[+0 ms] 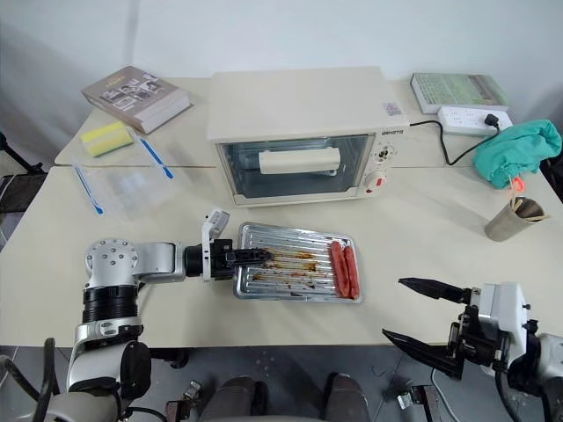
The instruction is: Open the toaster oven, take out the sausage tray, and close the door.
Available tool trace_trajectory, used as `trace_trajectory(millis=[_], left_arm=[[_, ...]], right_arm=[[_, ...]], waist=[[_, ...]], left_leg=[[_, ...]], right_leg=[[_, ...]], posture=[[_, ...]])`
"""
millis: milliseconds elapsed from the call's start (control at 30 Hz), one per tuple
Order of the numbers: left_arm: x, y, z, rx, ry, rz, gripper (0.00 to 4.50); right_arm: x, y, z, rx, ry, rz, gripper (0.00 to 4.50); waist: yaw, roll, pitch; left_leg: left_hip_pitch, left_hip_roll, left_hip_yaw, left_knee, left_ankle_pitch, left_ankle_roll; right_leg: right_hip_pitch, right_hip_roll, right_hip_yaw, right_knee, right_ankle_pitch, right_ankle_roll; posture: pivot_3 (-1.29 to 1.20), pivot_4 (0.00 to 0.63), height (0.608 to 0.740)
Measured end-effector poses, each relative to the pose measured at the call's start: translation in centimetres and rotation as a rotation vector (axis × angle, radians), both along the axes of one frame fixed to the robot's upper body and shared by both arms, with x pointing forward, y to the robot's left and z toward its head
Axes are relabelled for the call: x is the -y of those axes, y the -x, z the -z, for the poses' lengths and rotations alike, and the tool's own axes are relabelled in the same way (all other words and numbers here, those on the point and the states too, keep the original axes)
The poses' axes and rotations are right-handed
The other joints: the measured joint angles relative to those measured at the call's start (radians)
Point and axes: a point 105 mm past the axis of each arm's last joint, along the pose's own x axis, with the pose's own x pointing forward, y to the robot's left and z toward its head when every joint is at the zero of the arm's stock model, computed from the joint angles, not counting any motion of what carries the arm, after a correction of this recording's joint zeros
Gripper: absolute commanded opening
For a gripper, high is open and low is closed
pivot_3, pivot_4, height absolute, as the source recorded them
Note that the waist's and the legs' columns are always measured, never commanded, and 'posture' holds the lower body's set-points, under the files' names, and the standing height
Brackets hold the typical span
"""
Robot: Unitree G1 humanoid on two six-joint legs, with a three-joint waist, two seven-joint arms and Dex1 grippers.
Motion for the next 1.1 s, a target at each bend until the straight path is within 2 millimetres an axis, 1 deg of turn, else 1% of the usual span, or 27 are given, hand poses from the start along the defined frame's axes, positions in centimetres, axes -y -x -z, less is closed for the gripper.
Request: trace_trajectory(millis=[67,167,233,267,367,433,500,567,600,633,700,733,767,833,900,933,967,1067,1100], left_arm=[[0.0,0.2,0.0,0.021,-0.011,-0.004,0.0],[0.1,0.3,0.2,0.04,-0.053,-0.017,0.65],[-0.5,0.2,1.0,0.029,-0.113,-0.052,1.35],[-0.7,0.3,1.3,0.031,-0.14,-0.061,1.62],[-0.8,0.4,0.7,0.07,-0.152,-0.061,2.54],[-1.3,0.4,0.2,0.101,-0.165,-0.067,3.17],[-2.0,0.5,-0.2,0.134,-0.178,-0.072,3.75],[-3.4,0.9,-0.5,0.18,-0.201,-0.071,4.31],[-3.9,1.1,-0.7,0.201,-0.217,-0.068,4.45],[-4.5,1.3,-0.8,0.231,-0.236,-0.061,4.45],[-6.5,2.2,-0.8,0.302,-0.284,-0.04,4.45],[-7.9,2.8,-1.0,0.361,-0.283,-0.03,4.45],[-8.7,3.2,-1.2,0.408,-0.285,-0.021,4.45],[-10.4,3.8,-1.8,0.564,-0.276,0.001,4.45],[-11.8,4.6,-2.6,0.756,-0.284,0.045,4.45],[-12.3,4.9,-2.7,0.818,-0.289,0.06,4.45],[-13.3,5.2,-3.0,0.931,-0.317,0.065,4.45],[-14.9,5.5,-3.2,1.08,-0.377,0.049,4.45],[-15.7,6.0,-3.1,1.137,-0.437,0.052,4.45]], right_arm=[[0.0,-0.1,-0.1,0.008,0.0,-0.001,4.44],[-0.1,-0.2,-0.2,0.015,-0.002,-0.006,4.5],[-0.2,-0.2,-0.2,0.014,-0.003,-0.007,4.5],[-0.2,-0.2,-0.2,0.015,-0.003,-0.008,4.5],[-0.1,-0.3,-0.1,0.012,-0.006,-0.008,4.5],[-0.1,-0.6,-0.1,0.011,-0.01,-0.013,4.5],[-0.2,-0.8,0.1,0.004,-0.015,-0.021,4.5],[-0.2,-1.0,0.1,0.007,-0.015,-0.025,4.5],[-0.3,-1.1,0.0,0.011,-0.016,-0.029,4.5],[-0.4,-1.2,-0.1,0.016,-0.016,-0.039,4.5],[-0.6,-1.4,-0.1,0.016,-0.016,-0.063,4.5],[-0.6,-1.5,0.1,0.005,-0.019,-0.073,4.5],[-0.6,-1.5,0.2,0.0,-0.019,-0.077,4.5],[-0.6,-2.0,0.2,0.005,-0.018,-0.09,4.5],[-0.7,-2.6,0.0,0.021,-0.024,-0.105,4.5],[-0.6,-2.9,-0.2,0.032,-0.025,-0.104,4.5],[-0.5,-3.4,-0.5,0.056,-0.025,-0.103,4.5],[-0.3,-3.9,-0.6,0.081,-0.016,-0.11,4.5],[-0.4,-4.2,-0.7,0.113,-0.013,-0.117,4.5]], waist=[[-0.001,0.0,0.0],[0.001,-0.001,0.0],[0.001,-0.002,0.0],[0.0,-0.002,0.0],[0.001,-0.002,0.0],[-0.001,-0.002,0.0],[-0.001,-0.002,0.0],[-0.004,-0.002,0.0],[-0.003,-0.002,0.0],[-0.002,-0.002,0.0],[-0.005,-0.002,0.0],[-0.006,-0.002,0.001],[-0.004,-0.001,0.001],[-0.002,0.0,0.001],[-0.001,0.0,0.002],[0.002,0.0,0.002],[0.002,0.001,0.002],[0.004,0.001,0.002],[0.0,0.0,0.002]], left_leg=[[0.0,0.0,0.0,0.0,0.0,0.0],[0.0,0.0,0.0,0.0,0.0,0.0],[0.0,0.0,0.0,0.0,0.0,0.0],[-0.001,0.0,0.0,0.0,0.0,0.0],[-0.002,0.0,0.0,-0.001,0.0,0.0],[-0.002,0.0,0.0,-0.001,0.0,0.0],[-0.002,0.0,0.0,-0.001,0.0,-0.001],[-0.002,0.001,0.001,-0.002,0.0,-0.001],[-0.002,0.001,0.001,-0.002,-0.001,-0.001],[-0.002,0.001,0.001,-0.002,-0.001,-0.001],[-0.003,0.002,0.002,-0.003,-0.001,-0.002],[-0.003,0.002,0.003,-0.004,-0.001,-0.003],[-0.005,0.002,0.003,-0.004,-0.001,-0.003],[-0.006,0.002,0.005,-0.004,-0.001,-0.003],[-0.008,0.003,0.006,-0.004,-0.002,-0.003],[-0.008,0.003,0.006,-0.004,-0.002,-0.003],[-0.009,0.003,0.007,-0.004,-0.002,-0.002],[-0.01,0.004,0.006,-0.004,-0.002,-0.002],[-0.01,0.004,0.008,-0.004,-0.002,-0.001]], right_leg=[[0.0,0.0,0.0,0.0,0.0,0.0],[0.0,0.0,0.0,0.0,0.0,0.0],[0.0,0.0,0.0,0.0,0.0,0.0],[-0.001,0.0,0.0,0.0,0.0,0.0],[-0.001,0.0,0.0,-0.002,0.0,0.0],[-0.001,0.0,0.0,-0.002,0.0,0.0],[-0.002,0.0,0.0,-0.001,0.0,0.0],[-0.003,0.001,0.0,-0.001,0.0,-0.001],[-0.003,0.001,0.0,-0.002,0.0,-0.001],[-0.003,0.001,0.0,-0.002,-0.001,-0.001],[-0.005,0.002,0.001,-0.002,-0.001,-0.002],[-0.007,0.002,0.001,-0.002,-0.002,-0.003],[-0.008,0.002,0.001,-0.002,-0.002,-0.004],[-0.011,0.002,0.002,-0.004,-0.002,-0.005],[-0.013,0.002,0.002,-0.005,-0.003,-0.005],[-0.014,0.002,0.002,-0.005,-0.003,-0.005],[-0.015,0.002,0.002,-0.005,-0.003,-0.005],[-0.015,0.002,0.002,-0.004,-0.003,-0.005],[-0.015,0.002,0.002,-0.001,-0.002,-0.004]], posture=[[0.0,0.15,0.74],[0.0,0.15,0.74],[0.0,0.15,0.74],[0.0,0.15,0.74],[0.0,0.15,0.74],[0.0,0.15,0.74],[0.0,0.15,0.74],[0.0,0.15,0.74],[0.0,0.15,0.74],[0.0,0.15,0.74],[0.0,0.15,0.74],[0.0,0.15,0.74],[0.0,0.15,0.74],[0.0,0.15,0.74],[0.0,0.15,0.74],[0.0,0.15,0.74],[0.0,0.15,0.74],[0.0,0.15,0.74],[0.0,0.15,0.74]])
